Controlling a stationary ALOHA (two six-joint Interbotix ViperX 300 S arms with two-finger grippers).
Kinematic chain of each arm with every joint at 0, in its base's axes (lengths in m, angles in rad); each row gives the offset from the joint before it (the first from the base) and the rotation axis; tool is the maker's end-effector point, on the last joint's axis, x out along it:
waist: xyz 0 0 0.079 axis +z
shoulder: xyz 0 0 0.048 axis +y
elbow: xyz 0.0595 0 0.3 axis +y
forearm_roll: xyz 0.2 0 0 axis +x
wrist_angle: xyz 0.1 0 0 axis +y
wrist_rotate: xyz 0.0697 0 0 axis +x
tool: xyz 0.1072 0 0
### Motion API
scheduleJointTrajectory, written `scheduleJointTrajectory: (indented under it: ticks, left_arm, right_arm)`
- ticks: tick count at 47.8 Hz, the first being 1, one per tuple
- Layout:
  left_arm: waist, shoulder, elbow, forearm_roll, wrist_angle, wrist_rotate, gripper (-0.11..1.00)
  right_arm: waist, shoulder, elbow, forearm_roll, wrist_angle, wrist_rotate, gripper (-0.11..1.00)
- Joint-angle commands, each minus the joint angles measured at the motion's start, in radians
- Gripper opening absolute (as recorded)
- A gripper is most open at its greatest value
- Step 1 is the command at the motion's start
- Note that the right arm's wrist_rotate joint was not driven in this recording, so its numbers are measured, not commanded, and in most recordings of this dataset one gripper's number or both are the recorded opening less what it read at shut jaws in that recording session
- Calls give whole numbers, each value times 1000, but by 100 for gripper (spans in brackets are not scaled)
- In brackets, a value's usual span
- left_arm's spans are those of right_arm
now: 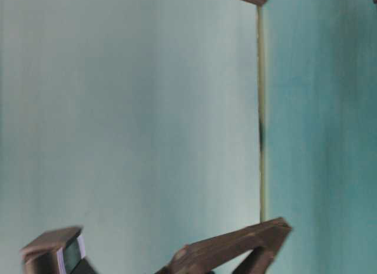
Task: Insert the washer onto the shaft with both hands.
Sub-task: 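Move both grippers down toward the washer and the threaded shaft, then align left gripper over the washer and right gripper over the shaft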
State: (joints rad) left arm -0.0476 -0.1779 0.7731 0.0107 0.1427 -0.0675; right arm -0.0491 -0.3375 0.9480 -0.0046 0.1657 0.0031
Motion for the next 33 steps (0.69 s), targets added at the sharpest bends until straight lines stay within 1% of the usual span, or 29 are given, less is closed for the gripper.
scheduleJointTrajectory:
  ticks: [1,8,16,23,25,27,31,33]
  left_arm:
    - [-5,17,-37,2,14,2,3]
    - [-3,35,-49,2,14,2,3]
    - [-3,44,-51,2,18,-2,3]
    - [-3,46,-51,2,17,-2,5]
    - [-5,49,-49,2,18,-2,10]
    - [-3,54,-49,0,18,-3,18]
    - [-3,61,-48,2,18,-12,41]
    - [-3,66,-48,2,18,-15,54]
  right_arm:
    - [8,18,-32,-2,9,0,-10]
    - [14,44,-38,-2,17,0,-10]
    - [43,69,-52,-2,18,0,-10]
    - [54,83,-61,-2,41,0,-7]
    - [54,86,-64,-2,48,0,-5]
    - [54,87,-64,0,51,0,-2]
    - [54,91,-69,3,66,0,10]
    - [54,91,-71,6,75,0,20]
